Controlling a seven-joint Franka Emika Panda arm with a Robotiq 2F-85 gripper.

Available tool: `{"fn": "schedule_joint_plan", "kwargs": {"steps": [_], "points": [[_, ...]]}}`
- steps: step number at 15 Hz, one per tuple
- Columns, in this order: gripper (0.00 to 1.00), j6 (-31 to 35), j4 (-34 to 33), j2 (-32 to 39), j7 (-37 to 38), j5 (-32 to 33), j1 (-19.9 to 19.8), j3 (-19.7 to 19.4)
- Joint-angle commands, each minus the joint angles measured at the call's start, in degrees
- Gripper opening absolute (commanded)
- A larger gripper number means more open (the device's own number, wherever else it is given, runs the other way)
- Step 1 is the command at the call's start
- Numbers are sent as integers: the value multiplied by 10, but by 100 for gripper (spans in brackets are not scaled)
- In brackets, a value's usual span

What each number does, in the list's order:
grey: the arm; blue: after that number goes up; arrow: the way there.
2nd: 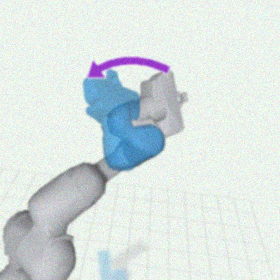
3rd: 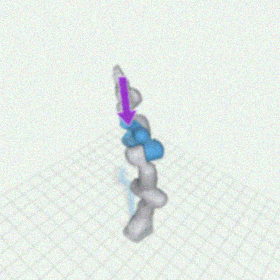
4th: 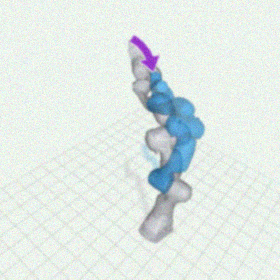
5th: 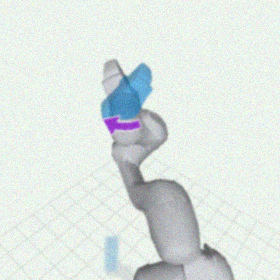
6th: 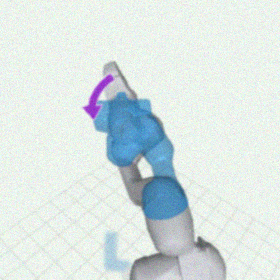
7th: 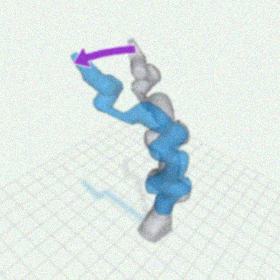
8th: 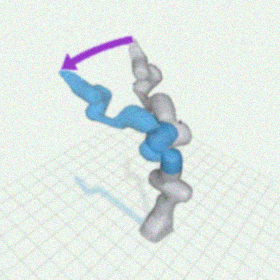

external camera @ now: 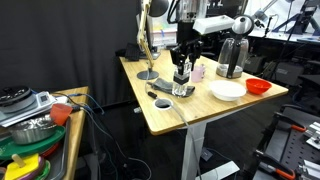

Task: Move the glass object backwards

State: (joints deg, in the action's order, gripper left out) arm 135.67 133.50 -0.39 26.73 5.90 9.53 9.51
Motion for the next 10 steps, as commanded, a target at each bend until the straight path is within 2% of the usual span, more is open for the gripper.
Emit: {"fn": "schedule_joint_plan", "kwargs": {"steps": [1,10], "points": [[27,13,-12,-14,51,8,-16,-14],[27,4,-85,45,237,104,-39,-50]]}}
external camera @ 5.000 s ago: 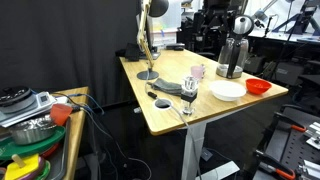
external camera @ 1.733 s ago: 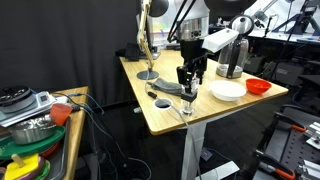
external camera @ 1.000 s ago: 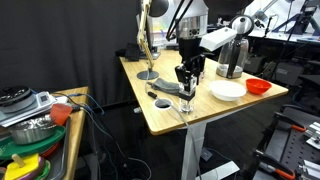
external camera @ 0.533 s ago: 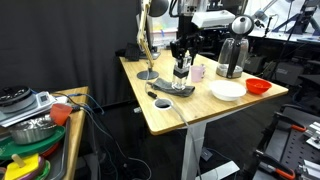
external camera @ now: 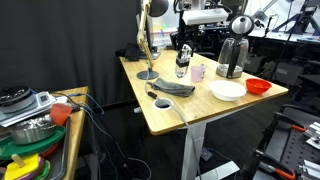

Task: Move the glass object backwards

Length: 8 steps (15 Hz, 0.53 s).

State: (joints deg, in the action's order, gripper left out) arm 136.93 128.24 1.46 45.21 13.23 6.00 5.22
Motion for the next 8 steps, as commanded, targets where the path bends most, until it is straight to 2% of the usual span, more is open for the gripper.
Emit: {"fn": "schedule_joint_plan", "kwargs": {"steps": [1,8], "points": [[27,-14,-42,36,69,39,-4,-14],[27,-26,-121,118,104,14,1,-47]]}}
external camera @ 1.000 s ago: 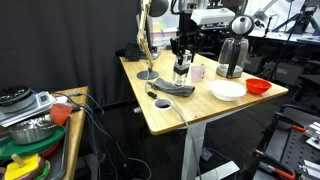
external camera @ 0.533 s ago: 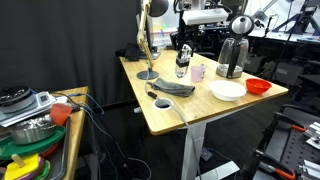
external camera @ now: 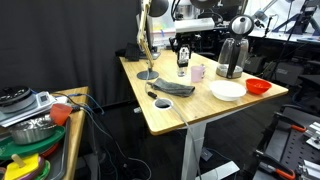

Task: Move the glass object backwards

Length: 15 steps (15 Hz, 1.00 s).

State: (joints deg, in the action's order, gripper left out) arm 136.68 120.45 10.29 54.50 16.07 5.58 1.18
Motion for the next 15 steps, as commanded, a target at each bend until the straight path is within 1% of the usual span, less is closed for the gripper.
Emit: {"fn": "schedule_joint_plan", "kwargs": {"steps": [1,6,9,15], "points": [[27,-25,-56,41,12,-22,6,-9],[27,-29,-97,80,13,-65,8,-17],[27,-21,-99,91,12,-91,8,-19],[27,-13,-91,96,25,-92,12,-30]]}}
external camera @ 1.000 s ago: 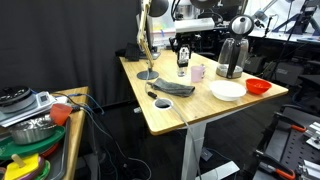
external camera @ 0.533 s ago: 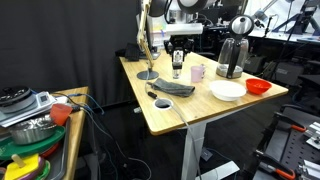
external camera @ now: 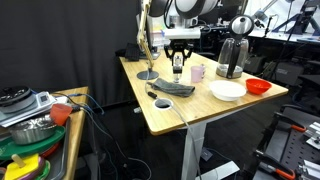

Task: Move the glass object backwards

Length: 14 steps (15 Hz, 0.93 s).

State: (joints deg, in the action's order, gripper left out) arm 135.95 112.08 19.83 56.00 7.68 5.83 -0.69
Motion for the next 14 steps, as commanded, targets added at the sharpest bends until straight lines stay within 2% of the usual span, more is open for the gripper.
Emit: {"fn": "schedule_joint_plan", "kwargs": {"steps": [1,12,13,14], "points": [[27,-6,-7,1,13,-8,9,-13],[28,-6,-2,-1,46,-19,6,-17],[62,-6,-3,0,47,-20,6,-17],[78,-6,-2,0,48,-21,5,-17]]}}
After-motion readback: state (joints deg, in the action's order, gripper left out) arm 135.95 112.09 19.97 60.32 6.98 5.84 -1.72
